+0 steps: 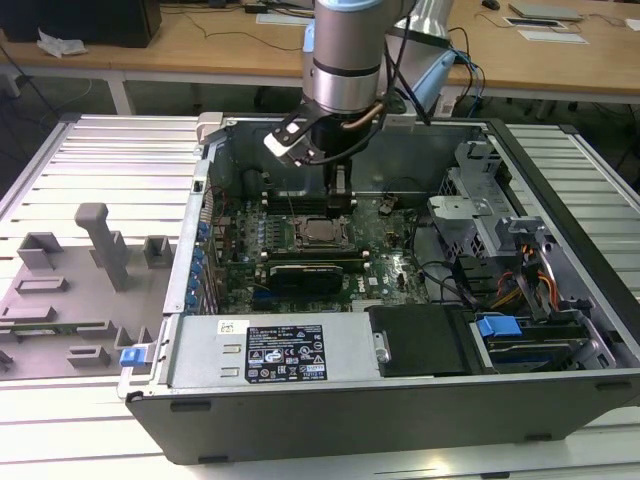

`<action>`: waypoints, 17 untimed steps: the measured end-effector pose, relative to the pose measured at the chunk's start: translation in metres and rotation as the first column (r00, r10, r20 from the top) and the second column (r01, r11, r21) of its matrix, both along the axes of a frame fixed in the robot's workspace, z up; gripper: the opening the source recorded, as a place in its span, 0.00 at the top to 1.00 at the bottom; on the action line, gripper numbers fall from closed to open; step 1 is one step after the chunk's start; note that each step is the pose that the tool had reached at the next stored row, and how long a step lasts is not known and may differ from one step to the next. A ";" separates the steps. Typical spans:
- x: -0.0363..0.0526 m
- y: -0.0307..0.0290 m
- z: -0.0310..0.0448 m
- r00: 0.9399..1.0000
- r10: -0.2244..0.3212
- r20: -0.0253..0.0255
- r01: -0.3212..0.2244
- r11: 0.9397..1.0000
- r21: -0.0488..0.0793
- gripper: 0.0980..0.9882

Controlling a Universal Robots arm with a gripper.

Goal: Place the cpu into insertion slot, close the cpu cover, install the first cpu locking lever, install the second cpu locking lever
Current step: 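Close the cpu cover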

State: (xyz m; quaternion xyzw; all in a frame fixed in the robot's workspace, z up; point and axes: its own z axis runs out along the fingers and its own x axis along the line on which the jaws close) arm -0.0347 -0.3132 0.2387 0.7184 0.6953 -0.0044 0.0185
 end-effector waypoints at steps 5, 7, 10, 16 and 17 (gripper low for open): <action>-0.0062 0.0001 0.0000 1.000 0.001 0.003 -0.001 1.000 0.000 0.99; -0.0062 0.0000 0.0000 1.000 0.001 0.003 -0.001 1.000 0.000 0.99; -0.0062 0.0000 0.0000 0.999 0.047 0.003 -0.047 0.999 0.000 0.99; -0.0062 0.0000 -0.0002 0.980 0.201 0.003 -0.201 0.980 0.000 0.99; -0.0062 0.0000 -0.0002 0.972 0.233 0.003 -0.233 0.972 0.000 0.99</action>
